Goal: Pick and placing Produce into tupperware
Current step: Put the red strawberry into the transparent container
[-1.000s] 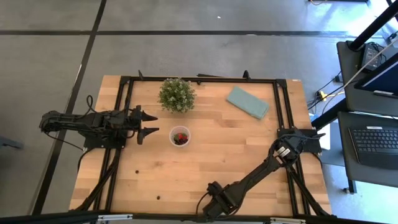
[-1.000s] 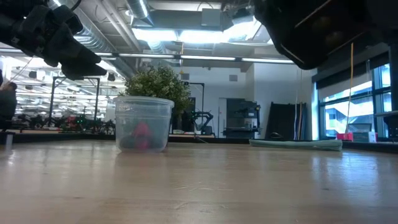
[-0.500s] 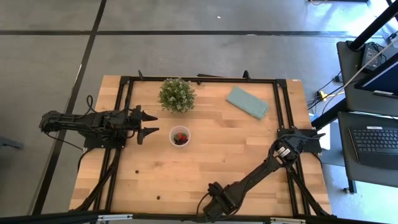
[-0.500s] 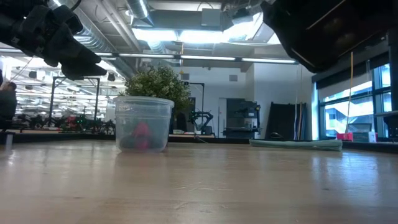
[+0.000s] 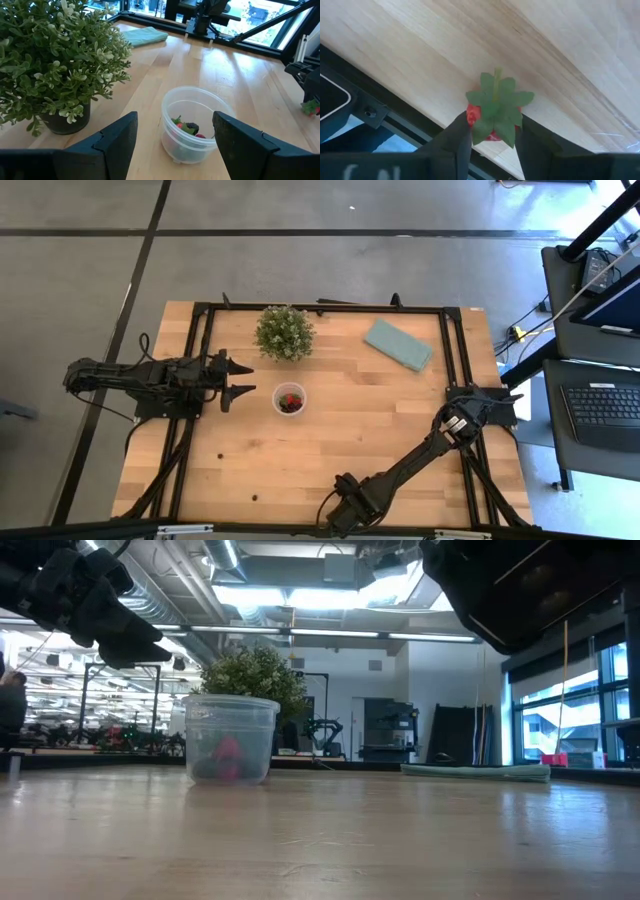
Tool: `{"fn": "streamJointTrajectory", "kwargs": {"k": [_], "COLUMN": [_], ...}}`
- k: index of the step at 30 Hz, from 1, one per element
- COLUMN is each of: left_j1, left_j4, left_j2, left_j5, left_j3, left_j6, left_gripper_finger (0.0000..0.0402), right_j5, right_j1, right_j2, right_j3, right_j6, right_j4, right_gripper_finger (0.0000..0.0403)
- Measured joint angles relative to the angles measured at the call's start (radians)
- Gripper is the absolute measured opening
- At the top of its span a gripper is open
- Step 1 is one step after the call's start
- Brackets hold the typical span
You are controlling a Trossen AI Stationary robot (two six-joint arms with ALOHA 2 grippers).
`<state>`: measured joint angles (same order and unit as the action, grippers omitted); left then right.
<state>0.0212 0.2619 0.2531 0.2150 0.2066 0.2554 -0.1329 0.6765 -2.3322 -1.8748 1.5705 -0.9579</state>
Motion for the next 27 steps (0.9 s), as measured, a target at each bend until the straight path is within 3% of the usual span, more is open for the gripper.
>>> {"fn": "streamJointTrajectory", "kwargs": {"k": [16,27], "left_j1": [0.0,0.0], "left_j4": [0.0,0.0], "left_j2": [0.0,0.0], "left_j5": [0.0,0.0], "left_j3": [0.0,0.0], "left_j6": [0.0,0.0], "left_gripper_finger": [0.025,0.025], "right_j5": [0.042,0.225], "right_j1": [0.0,-0.011], "right_j2": [0.0,0.005], "right_j3": [0.0,-0.092], "right_j6": [-0.006,-0.05], "right_j4": [0.01,-0.046], "right_gripper_finger": [0.0128,0.0127]}}
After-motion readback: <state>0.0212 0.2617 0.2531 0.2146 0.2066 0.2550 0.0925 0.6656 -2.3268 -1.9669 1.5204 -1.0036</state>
